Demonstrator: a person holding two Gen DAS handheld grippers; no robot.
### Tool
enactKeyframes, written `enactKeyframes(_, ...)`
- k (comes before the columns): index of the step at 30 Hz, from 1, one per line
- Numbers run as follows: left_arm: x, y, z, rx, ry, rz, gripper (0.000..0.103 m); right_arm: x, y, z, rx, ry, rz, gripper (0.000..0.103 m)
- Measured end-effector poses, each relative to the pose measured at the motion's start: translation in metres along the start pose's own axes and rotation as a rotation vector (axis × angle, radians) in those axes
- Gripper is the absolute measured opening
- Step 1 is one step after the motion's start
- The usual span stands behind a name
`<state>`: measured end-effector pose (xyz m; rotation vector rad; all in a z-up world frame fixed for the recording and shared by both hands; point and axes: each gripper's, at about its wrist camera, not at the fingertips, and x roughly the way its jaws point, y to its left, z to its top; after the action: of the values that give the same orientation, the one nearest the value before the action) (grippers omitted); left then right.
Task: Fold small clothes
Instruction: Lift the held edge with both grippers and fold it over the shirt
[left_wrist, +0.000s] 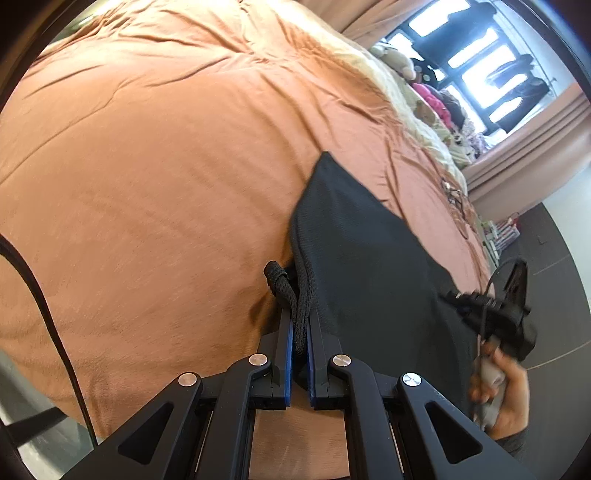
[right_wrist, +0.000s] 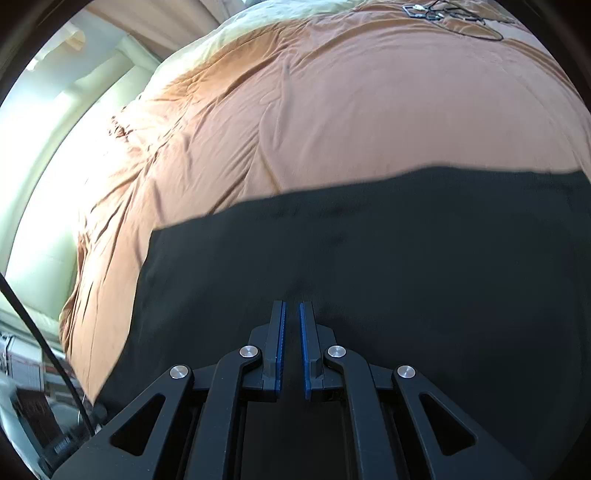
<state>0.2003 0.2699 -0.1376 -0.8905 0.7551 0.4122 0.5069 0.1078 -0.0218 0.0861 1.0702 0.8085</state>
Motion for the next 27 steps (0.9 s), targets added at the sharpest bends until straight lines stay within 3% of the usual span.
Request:
enactKeyframes(9, -0.007, -0.028, 0.014, 0.048, -0.012, -0.05, 0.006, -0.006, -0.004, -0.053, 0.005, 0.072, 0.018, 0.004)
enactKeyframes(19, -0.018, -0.066, 0.03, 0.109, -0.021, -0.108, 0.005, -0.028, -0.001, -0.105, -0.006, 0.045, 0.062, 0.004)
enactKeyframes(27, -0.023, -0.113, 0.038, 0.184, -0.024, -0.144, 0.005, -0.036, -0.002, -0.119, -0.005, 0.032, 0.101, 0.004)
